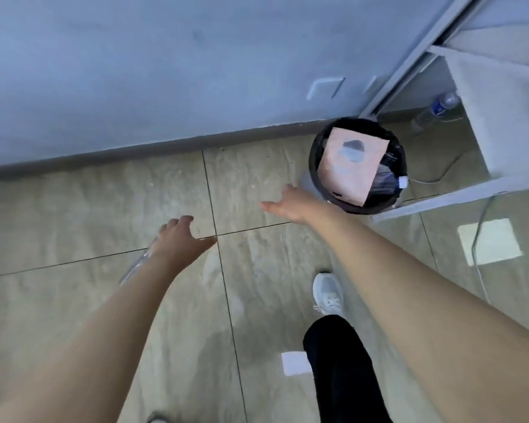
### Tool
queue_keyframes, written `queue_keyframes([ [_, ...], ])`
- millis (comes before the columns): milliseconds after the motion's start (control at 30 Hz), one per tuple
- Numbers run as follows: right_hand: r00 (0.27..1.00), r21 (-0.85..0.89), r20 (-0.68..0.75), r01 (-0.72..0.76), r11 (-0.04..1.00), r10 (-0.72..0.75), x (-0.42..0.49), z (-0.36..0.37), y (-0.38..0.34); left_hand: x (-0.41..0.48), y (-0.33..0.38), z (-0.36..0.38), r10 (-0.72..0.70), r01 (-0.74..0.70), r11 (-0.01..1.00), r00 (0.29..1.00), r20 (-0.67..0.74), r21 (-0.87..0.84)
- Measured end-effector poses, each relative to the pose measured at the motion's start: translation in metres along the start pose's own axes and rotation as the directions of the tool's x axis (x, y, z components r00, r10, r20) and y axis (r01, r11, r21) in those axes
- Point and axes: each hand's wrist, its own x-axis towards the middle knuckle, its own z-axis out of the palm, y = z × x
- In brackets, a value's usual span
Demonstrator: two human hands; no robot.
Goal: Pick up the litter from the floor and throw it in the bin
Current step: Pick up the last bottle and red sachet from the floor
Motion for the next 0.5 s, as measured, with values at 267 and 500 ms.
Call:
queue_keyframes([
  [267,0.991,-0.200,0.089,0.119,0.972,-0.103,-0.035,0.160,-0.147,-0.076,-0.233,-0.010,-0.146,0.146,0.989,0.989,0.011,-0.004],
  [500,0.955,-0.307,0.092,0.297,0.904,-0.282,0.056,0.282,-0.195,0.001,-0.341,0.064,-0.183,0.183,0.983,0.983,-0.002,0.028],
])
